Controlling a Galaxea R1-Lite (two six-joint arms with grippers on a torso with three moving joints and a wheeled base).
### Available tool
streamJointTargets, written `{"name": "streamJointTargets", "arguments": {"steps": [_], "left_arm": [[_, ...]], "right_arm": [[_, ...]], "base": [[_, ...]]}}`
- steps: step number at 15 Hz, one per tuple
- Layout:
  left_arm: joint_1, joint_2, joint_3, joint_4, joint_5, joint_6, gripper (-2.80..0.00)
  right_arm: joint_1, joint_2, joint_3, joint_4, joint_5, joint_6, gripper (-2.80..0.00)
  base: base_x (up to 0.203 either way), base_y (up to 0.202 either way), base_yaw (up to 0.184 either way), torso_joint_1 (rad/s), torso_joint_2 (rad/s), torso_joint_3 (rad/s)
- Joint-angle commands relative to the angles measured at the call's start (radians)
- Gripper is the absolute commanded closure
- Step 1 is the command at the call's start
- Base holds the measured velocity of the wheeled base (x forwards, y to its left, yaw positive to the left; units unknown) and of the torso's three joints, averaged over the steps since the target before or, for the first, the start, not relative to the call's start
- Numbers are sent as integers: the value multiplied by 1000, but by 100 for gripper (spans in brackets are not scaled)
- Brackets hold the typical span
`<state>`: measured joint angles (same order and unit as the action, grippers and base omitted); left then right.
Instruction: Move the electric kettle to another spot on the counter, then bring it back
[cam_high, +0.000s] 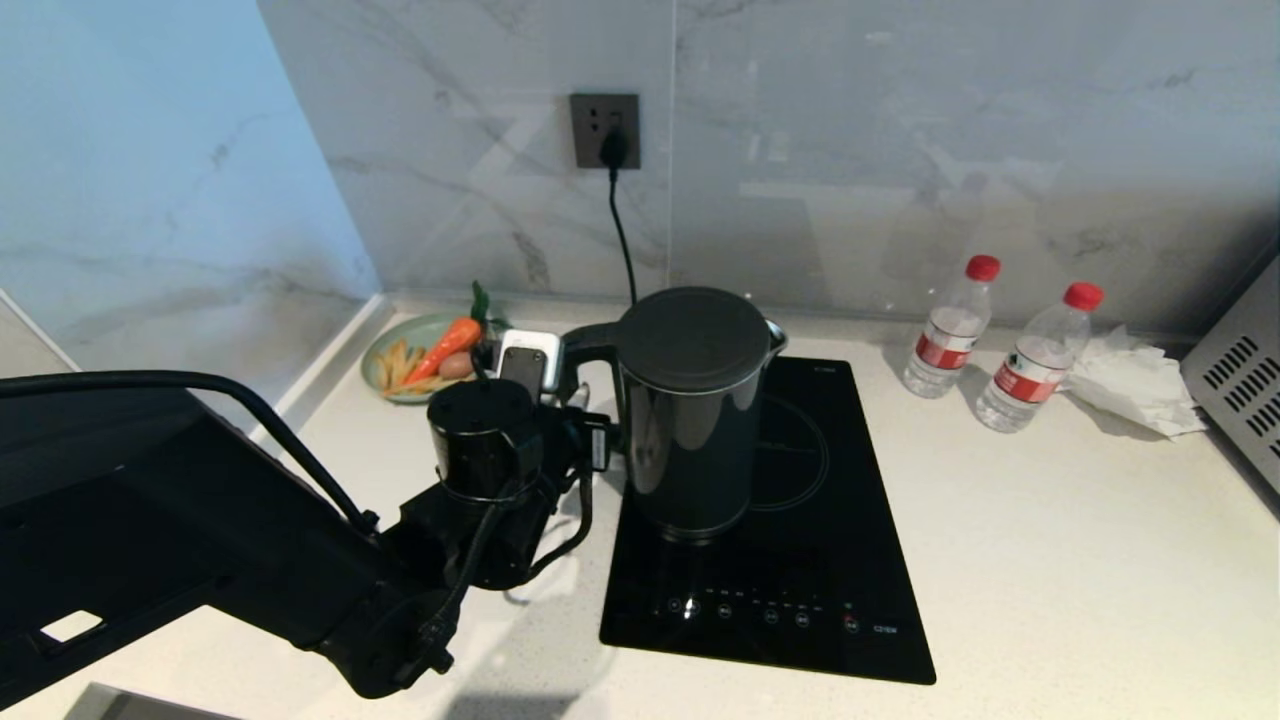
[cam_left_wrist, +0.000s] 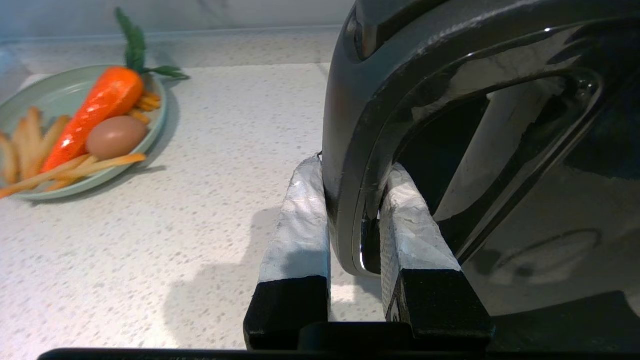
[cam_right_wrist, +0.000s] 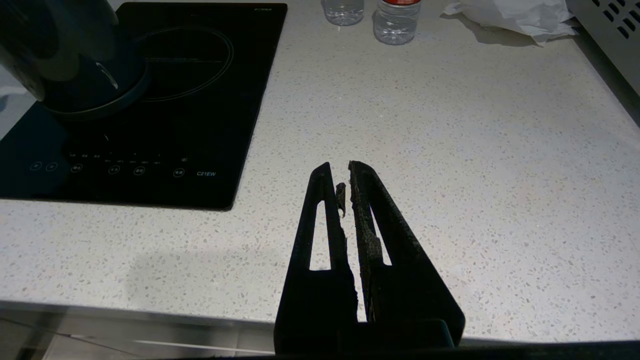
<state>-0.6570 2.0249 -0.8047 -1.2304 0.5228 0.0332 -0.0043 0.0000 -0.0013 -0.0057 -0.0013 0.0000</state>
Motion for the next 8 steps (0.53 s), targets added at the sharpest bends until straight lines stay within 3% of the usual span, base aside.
{"name": "streamJointTargets", "arguments": {"steps": [1, 8], "left_arm": [[0, -3, 8, -6, 15, 8, 0], [-7, -38, 29, -4, 28, 27, 0]], "right_arm": [[1, 0, 0, 0, 1, 0, 0], [1, 0, 0, 0, 0, 0, 0]], "base": [[0, 0, 0, 0, 0, 0], [0, 0, 0, 0, 0, 0]]}}
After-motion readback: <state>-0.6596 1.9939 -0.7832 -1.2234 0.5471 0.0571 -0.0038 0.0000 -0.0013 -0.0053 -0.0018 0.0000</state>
